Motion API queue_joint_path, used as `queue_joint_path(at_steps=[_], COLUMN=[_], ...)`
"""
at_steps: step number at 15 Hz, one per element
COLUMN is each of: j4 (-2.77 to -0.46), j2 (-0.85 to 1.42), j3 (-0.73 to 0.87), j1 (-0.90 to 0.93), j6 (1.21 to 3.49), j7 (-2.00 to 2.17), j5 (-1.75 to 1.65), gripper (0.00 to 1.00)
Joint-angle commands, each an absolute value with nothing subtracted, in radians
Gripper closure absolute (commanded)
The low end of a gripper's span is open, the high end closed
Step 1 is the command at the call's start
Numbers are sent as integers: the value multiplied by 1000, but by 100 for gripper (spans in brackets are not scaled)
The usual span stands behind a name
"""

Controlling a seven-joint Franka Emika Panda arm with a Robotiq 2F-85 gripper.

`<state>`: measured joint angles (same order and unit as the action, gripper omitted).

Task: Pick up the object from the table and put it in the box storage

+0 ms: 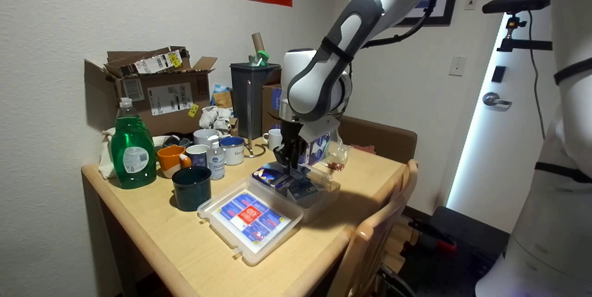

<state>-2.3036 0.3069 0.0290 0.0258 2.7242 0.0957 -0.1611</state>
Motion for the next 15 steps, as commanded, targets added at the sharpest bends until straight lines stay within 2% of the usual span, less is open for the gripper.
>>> queue_joint_path(at_steps=[1, 5, 15], j4=[-2371, -2428, -2520], j2=[212, 112, -66], j3=[19, 41, -63], j1=[47, 107, 116], j6=[2717, 2670, 2464], j7=[73, 146, 161], j5=[-161, -264, -396], gripper=[31, 0, 0])
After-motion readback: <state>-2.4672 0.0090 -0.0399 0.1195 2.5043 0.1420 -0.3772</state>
